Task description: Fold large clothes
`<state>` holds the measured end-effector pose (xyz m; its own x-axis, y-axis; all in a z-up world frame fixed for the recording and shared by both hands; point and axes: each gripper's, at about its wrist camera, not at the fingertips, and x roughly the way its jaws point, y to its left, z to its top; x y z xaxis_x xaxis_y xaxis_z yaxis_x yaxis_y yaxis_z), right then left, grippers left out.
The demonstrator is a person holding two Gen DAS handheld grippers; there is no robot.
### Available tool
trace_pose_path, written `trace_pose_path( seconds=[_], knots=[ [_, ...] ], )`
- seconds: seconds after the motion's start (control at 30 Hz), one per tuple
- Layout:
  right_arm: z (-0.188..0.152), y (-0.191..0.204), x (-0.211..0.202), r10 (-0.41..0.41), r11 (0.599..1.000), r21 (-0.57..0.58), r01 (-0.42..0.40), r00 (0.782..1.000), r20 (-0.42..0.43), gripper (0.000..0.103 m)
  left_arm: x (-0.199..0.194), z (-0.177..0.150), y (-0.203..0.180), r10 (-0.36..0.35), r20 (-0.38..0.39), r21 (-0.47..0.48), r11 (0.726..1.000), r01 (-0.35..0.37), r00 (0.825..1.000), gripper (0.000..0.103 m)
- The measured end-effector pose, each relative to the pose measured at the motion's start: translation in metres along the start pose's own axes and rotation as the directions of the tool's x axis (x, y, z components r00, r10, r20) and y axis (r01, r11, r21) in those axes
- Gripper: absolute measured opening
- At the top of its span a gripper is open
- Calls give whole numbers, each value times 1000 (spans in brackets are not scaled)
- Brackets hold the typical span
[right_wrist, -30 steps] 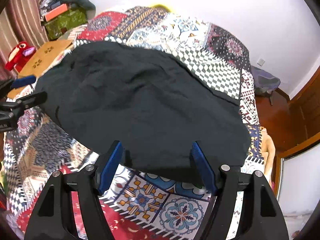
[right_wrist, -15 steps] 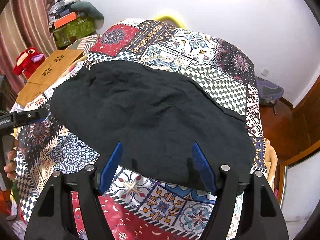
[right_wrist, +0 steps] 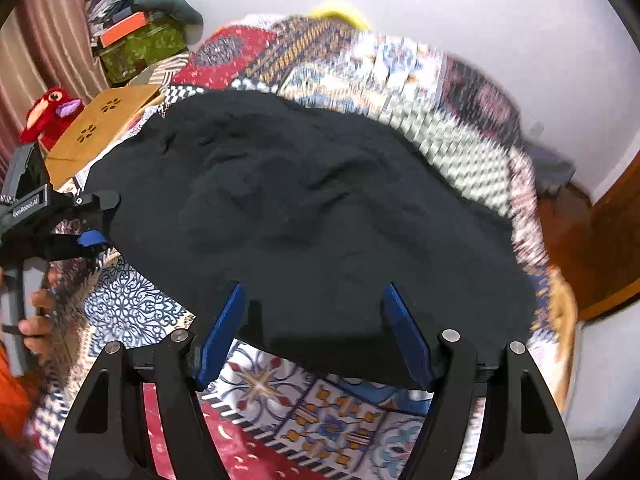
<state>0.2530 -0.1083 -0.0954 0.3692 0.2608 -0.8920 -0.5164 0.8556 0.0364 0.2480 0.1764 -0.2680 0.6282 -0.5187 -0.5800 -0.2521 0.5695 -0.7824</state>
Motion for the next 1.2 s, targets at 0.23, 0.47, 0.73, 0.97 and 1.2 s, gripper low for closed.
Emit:
trace_pose_path(
  seconds=[0.23,0.47,0.73,0.97,1.2],
  knots=[
    [-1,-9,21,60,995,80,-57,998,-33,69,20,15,-4,29,95,-41,999,-26,995,93],
    [-2,-2,19,51,997,58,-48,998,-48,70,38,35,-16,209,168,-23,978,-208,963,89],
    [16,-1,-13,70,991,113,-75,996,48,69,-2,29,-40,253,237,60,960,-274,938,50],
    [46,49,-16,81,996,25,-85,987,137,69,-89,17,-79,254,462,138,926,-351,850,46],
    [61,113,45,249,967,-57,-249,968,-6,70,-152,3,-101,266,597,184,873,-452,756,44]
  ],
)
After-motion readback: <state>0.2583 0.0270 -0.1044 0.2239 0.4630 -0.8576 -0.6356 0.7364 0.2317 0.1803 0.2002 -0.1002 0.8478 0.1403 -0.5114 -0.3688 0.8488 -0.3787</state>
